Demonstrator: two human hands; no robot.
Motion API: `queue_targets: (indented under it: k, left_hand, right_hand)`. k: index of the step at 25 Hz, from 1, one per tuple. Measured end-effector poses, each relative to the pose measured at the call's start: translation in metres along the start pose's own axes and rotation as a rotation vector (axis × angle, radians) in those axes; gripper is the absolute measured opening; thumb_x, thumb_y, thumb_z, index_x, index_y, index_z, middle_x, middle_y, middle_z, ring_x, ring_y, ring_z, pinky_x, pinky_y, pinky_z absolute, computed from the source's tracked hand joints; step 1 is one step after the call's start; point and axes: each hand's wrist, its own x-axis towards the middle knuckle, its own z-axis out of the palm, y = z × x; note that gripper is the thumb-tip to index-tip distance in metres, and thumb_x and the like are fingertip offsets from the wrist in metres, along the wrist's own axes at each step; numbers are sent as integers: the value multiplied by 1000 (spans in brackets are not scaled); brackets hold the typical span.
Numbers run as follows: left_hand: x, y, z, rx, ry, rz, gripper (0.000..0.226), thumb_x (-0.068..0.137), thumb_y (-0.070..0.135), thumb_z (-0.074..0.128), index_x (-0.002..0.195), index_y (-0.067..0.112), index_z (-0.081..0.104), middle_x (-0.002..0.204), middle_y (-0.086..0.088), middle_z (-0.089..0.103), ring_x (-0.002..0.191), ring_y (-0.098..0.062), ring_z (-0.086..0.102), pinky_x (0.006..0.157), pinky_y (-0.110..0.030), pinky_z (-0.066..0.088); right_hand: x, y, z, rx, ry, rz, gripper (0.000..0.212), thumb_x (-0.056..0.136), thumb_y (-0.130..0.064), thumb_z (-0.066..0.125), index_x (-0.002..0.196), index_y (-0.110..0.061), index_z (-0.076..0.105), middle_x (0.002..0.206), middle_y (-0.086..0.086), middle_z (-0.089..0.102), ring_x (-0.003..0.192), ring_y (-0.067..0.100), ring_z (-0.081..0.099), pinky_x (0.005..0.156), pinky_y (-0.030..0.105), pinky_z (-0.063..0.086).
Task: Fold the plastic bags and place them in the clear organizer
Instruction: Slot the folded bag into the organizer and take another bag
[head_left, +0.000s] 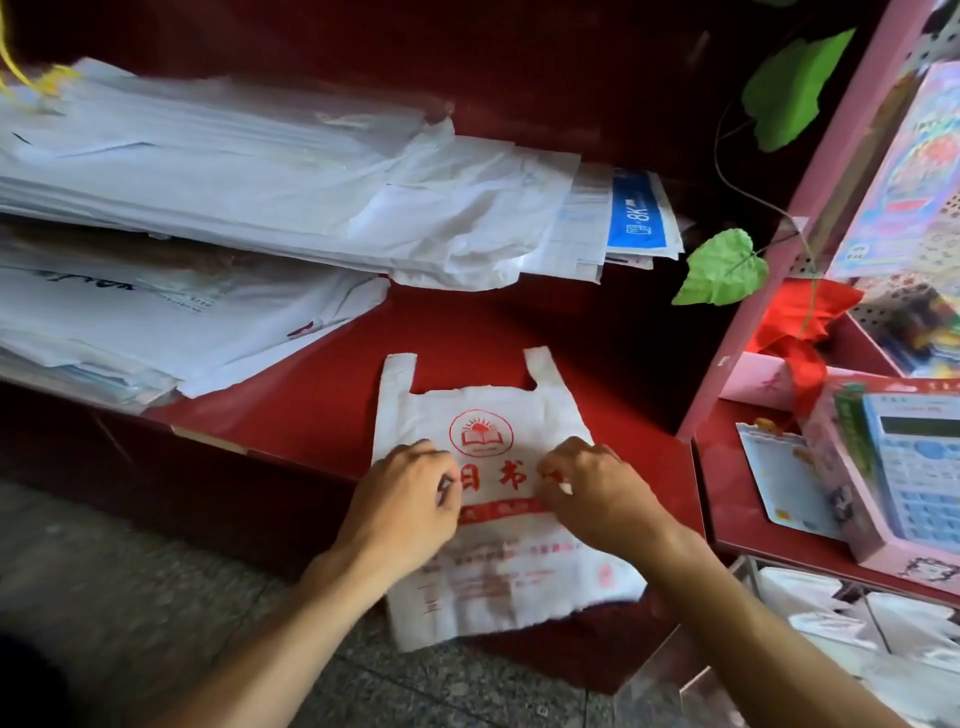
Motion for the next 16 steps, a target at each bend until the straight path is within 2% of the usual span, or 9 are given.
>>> queue_targets:
  k: [2,4,5,7,8,10,12,14,16]
  left_hand:
    - [-2,12,4,-3,-73,110,16,90,36,58,92,24,69,95,11,65,89,-14,63,76,-31,50]
    - [-3,21,10,36,-194,173,41,90,54,43,105,23,66,108,10,64,101,-13,60,87,-32,48]
    - [-2,21,13,53,-242,171,57,87,62,31,110,22,65,115,9,63,108,-13,57,92,-33,46]
    - [2,14,19,30,-316,109,79,80,66,14,124,20,60,134,7,56,126,-13,49,104,-33,39]
    - [4,10,22,48,-326,88,82,80,64,10,132,20,56,144,6,50,135,-13,42,109,-35,33]
    - [8,5,27,214,-306,100,74,83,50,14,137,20,55,148,3,49,140,-16,42,111,-49,31]
    - [11,8,34,263,-290,109,74,83,41,16,140,12,53,149,-4,48,140,-21,42,112,-54,33]
    - [13,9,41,192,-382,81,86,80,48,-1,156,14,22,165,0,14,152,-17,10,123,-44,8]
    - [14,2,39,150,-445,10,98,69,65,-11,158,27,1,164,9,-11,151,-12,-12,120,-39,-8]
  right_hand:
    - [6,7,4,-52,-62,21,45,101,-39,41,142,-21,45,155,-3,34,143,24,29,115,43,24]
    - [12,13,11,-87,-62,22,55,105,-42,31,155,-21,24,165,-4,13,152,22,7,121,44,5]
    - [13,13,12,-99,-29,26,56,105,-42,28,156,-20,20,166,-2,7,152,23,1,122,43,1]
    - [13,11,14,-122,61,8,58,105,-43,19,157,-18,18,166,2,4,153,25,-2,122,40,-1]
    - [12,7,14,-112,101,-30,63,101,-47,12,157,-18,19,166,4,6,153,25,0,122,39,0]
    - [9,-5,18,-17,101,-136,79,90,-56,-1,157,-18,20,165,4,11,153,24,5,124,39,5]
    - [5,-13,30,24,14,-175,82,92,-65,-4,158,-18,14,166,2,8,153,22,2,123,38,0]
    - [1,-12,39,-62,-58,-155,81,91,-65,-4,158,-19,2,166,-1,-4,152,19,-8,119,32,-11]
    - [-1,-6,38,-96,-98,-97,67,102,-55,12,157,-22,-5,164,-4,-14,150,16,-17,116,32,-17]
